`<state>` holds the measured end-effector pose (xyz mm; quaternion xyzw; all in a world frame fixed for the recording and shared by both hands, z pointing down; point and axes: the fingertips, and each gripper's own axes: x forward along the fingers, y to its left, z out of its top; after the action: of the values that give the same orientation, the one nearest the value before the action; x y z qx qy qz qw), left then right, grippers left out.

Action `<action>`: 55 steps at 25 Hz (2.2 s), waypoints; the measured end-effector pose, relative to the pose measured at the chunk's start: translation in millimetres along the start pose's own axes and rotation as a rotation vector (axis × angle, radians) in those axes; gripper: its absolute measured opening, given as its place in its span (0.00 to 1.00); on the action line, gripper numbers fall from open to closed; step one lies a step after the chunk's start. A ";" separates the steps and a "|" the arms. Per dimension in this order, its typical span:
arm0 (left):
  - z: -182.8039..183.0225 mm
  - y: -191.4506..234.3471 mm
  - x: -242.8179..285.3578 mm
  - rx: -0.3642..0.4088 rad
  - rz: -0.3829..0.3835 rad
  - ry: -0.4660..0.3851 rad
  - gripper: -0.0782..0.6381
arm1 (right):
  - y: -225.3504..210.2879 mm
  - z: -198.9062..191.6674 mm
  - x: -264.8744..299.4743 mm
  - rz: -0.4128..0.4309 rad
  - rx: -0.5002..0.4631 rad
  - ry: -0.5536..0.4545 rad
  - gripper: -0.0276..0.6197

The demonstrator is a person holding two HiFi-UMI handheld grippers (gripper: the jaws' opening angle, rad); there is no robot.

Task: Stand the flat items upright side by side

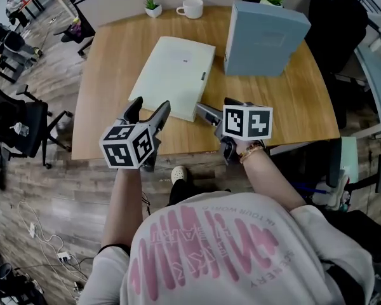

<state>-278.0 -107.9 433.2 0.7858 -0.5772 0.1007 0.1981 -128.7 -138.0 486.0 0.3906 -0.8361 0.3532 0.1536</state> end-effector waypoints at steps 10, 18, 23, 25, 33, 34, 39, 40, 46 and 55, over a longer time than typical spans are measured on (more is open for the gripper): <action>50.9 90.0 49.1 0.029 -0.030 0.010 0.60 | -3.9 60.5 72.2 -0.086 0.078 -0.061 0.72; 63.7 128.9 102.9 0.025 -0.101 0.063 0.64 | -31.8 74.1 104.0 -0.181 0.167 -0.089 0.72; 48.5 146.2 136.3 0.011 -0.142 0.115 0.61 | -52.8 67.7 118.1 -0.245 0.224 -0.076 0.72; 39.5 152.7 150.6 -0.016 -0.154 0.142 0.61 | -61.2 60.1 123.5 -0.271 0.248 -0.055 0.72; 1.1 161.1 196.8 -0.107 -0.267 0.288 0.69 | -78.3 42.6 144.0 -0.284 0.310 -0.003 0.72; -1.2 159.1 201.6 -0.119 -0.285 0.294 0.69 | -78.2 42.2 146.9 -0.269 0.330 -0.001 0.71; -14.1 150.7 216.5 -0.134 -0.347 0.327 0.65 | -76.7 32.3 159.0 -0.234 0.399 0.036 0.72; -15.9 148.3 217.5 -0.137 -0.364 0.334 0.62 | -76.9 30.7 160.1 -0.228 0.414 0.037 0.72; -20.9 138.6 219.0 -0.122 -0.425 0.369 0.62 | -76.1 26.1 163.1 -0.177 0.511 0.011 0.71; -40.8 137.3 201.7 -0.126 -0.328 0.471 0.62 | -66.3 11.5 158.6 -0.189 0.433 0.095 0.70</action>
<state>-342.0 -300.4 574.9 0.8096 -0.3858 0.2112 0.3887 -180.7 -262.0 593.6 0.4739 -0.6925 0.5262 0.1379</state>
